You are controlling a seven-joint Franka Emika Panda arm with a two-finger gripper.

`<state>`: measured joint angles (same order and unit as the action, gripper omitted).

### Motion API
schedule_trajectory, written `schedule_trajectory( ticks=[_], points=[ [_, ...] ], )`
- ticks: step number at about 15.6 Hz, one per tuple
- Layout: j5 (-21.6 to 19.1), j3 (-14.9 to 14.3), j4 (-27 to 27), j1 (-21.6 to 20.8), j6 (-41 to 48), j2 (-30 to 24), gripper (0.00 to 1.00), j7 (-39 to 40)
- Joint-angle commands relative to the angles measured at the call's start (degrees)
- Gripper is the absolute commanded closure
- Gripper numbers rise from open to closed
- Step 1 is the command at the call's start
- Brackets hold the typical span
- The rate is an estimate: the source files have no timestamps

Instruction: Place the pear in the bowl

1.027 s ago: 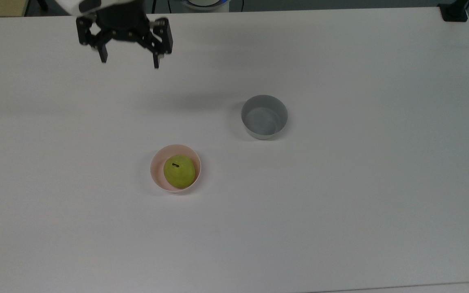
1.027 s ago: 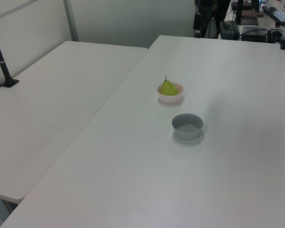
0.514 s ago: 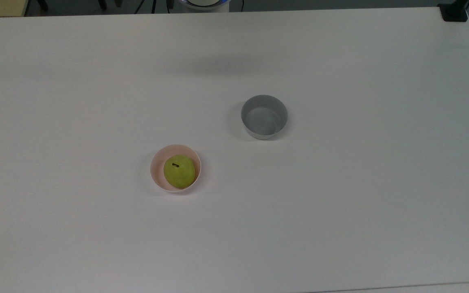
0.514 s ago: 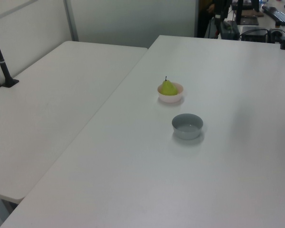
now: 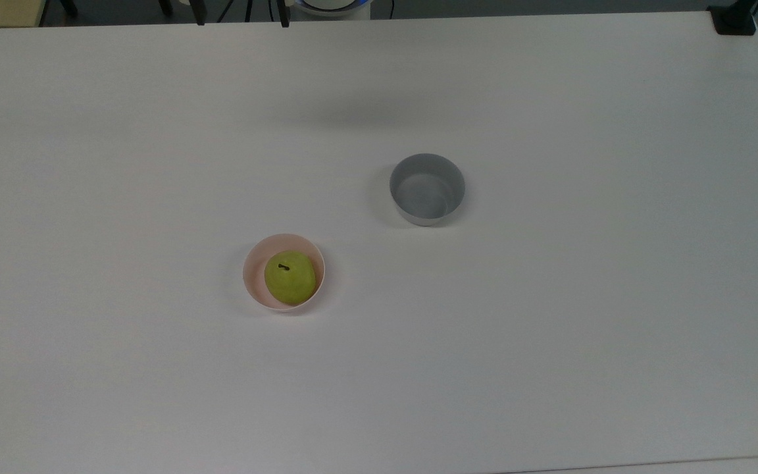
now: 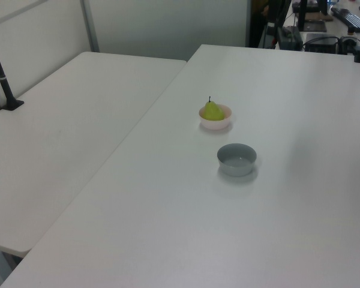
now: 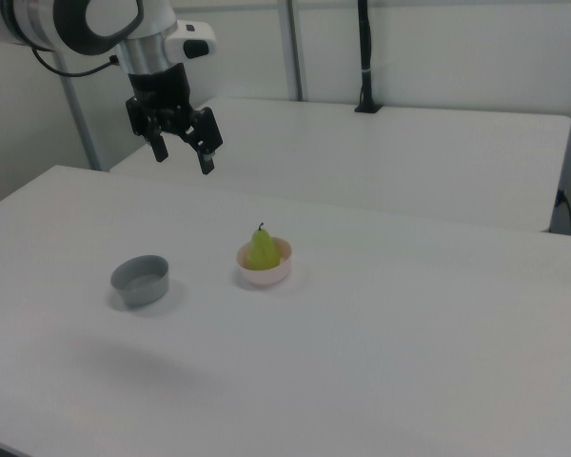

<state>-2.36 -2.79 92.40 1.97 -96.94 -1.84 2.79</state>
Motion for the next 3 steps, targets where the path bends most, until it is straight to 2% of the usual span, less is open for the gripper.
schedule_trajectory(
  ticks=[1,3],
  points=[
    [-0.55,-1.35,1.56,-1.45,-1.67,-0.28,0.0,0.72],
    [-0.55,-1.35,1.38,-1.45,-1.67,-0.36,0.0,2.13]
  ],
)
